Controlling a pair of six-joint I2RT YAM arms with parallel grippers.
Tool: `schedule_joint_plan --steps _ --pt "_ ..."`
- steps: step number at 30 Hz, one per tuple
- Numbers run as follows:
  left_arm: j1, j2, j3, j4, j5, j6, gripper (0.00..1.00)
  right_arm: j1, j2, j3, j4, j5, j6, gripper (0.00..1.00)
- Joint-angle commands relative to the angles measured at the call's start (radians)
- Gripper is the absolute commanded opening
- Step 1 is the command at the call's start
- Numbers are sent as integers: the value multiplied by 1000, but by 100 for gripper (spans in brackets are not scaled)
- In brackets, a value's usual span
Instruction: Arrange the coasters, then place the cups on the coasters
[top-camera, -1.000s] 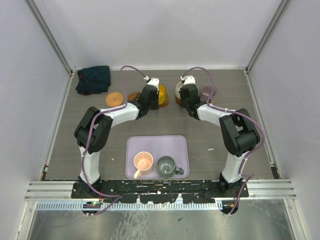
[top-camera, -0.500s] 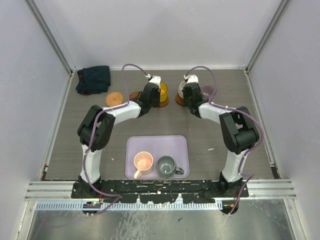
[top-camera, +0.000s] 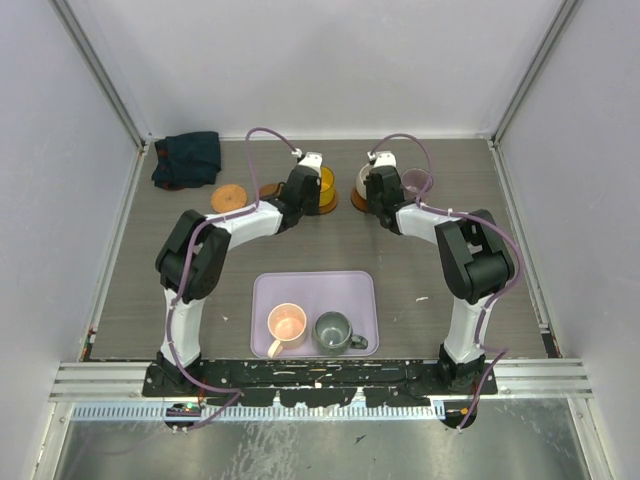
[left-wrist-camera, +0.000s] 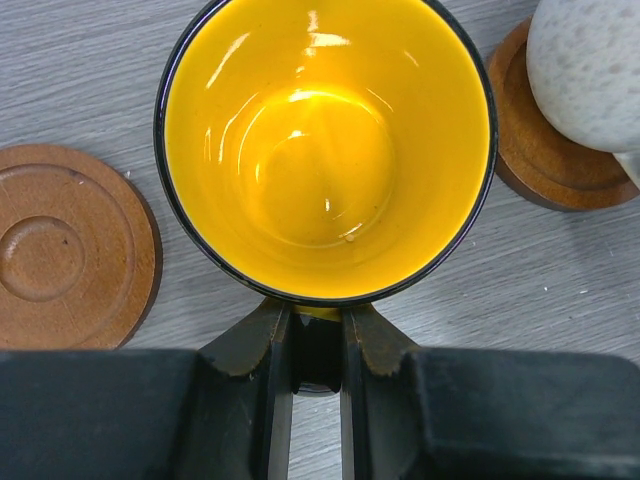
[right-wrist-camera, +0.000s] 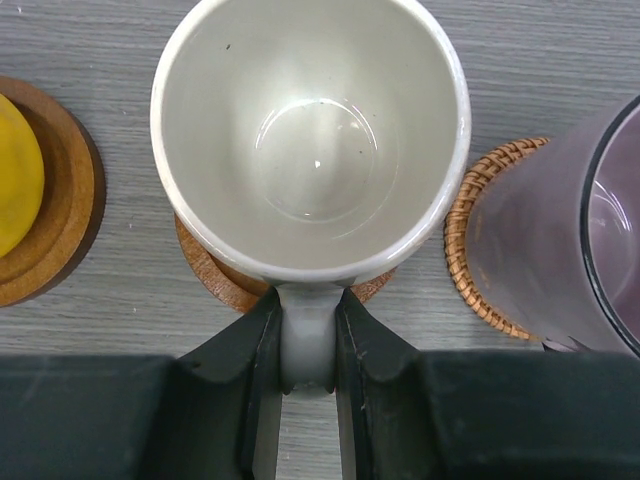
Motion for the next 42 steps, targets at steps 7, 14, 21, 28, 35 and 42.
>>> schedule_joint_plan --steps 7,14,21,28,35,42 --pt "4 2 74 64 -28 -6 4 -3 -34 68 128 -1 23 1" --pt "4 -9 70 49 -28 -18 5 -2 -79 45 114 -6 29 1" --pt "4 -31 69 37 -28 -20 5 -2 -99 56 102 -12 28 1" --pt "3 -39 73 31 -19 -22 5 5 -137 54 97 -12 20 1" --pt "3 -42 77 11 -9 -32 5 9 -147 76 51 -9 23 1" --pt "3 -62 81 -31 -4 -39 7 17 -131 109 -29 -9 53 1"
